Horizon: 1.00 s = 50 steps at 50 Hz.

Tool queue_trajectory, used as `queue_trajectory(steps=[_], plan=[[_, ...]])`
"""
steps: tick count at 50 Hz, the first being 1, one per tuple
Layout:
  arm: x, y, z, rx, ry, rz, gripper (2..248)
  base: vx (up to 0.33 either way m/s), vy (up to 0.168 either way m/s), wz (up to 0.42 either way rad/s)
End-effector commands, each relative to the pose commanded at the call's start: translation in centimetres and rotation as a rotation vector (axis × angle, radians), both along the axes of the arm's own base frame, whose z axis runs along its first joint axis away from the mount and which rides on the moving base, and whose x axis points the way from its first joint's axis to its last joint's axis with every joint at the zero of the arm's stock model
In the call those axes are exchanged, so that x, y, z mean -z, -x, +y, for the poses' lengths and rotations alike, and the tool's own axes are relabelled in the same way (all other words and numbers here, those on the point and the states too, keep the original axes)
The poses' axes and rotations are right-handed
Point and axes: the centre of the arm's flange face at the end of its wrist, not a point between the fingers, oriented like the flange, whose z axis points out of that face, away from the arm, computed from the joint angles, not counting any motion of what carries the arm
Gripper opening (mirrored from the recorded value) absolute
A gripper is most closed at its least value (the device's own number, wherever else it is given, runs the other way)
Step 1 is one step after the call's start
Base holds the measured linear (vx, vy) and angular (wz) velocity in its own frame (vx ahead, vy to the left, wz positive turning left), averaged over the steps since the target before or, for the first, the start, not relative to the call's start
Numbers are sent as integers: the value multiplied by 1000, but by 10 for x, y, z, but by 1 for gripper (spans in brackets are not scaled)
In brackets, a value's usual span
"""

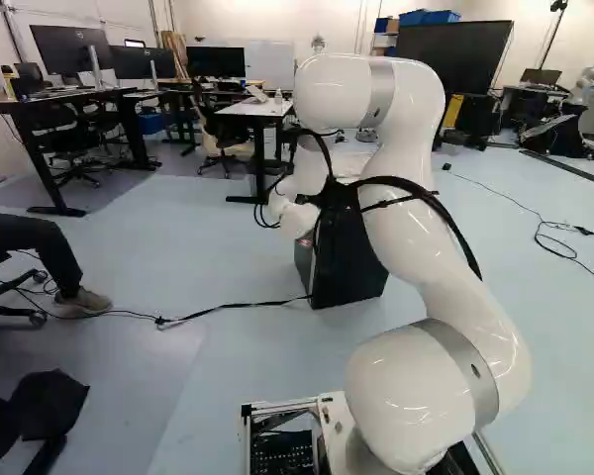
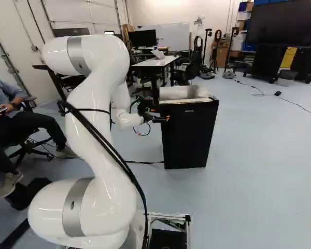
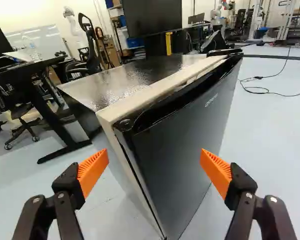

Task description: Open the fridge door

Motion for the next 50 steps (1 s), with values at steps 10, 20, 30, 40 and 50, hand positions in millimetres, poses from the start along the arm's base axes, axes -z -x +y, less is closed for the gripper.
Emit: queue_trajectory(steps=[10,20,30,40,50], plan=[[0,1,-1,22,-5,0,247,0,0,0],[1,2,-3,43,-9,1,247,0,0,0],[1,3,-4,60,-12,2,247,0,0,0],[1,3,-4,62,-13,2,247,0,0,0],[1,3,-4,62,-13,2,247,0,0,0]])
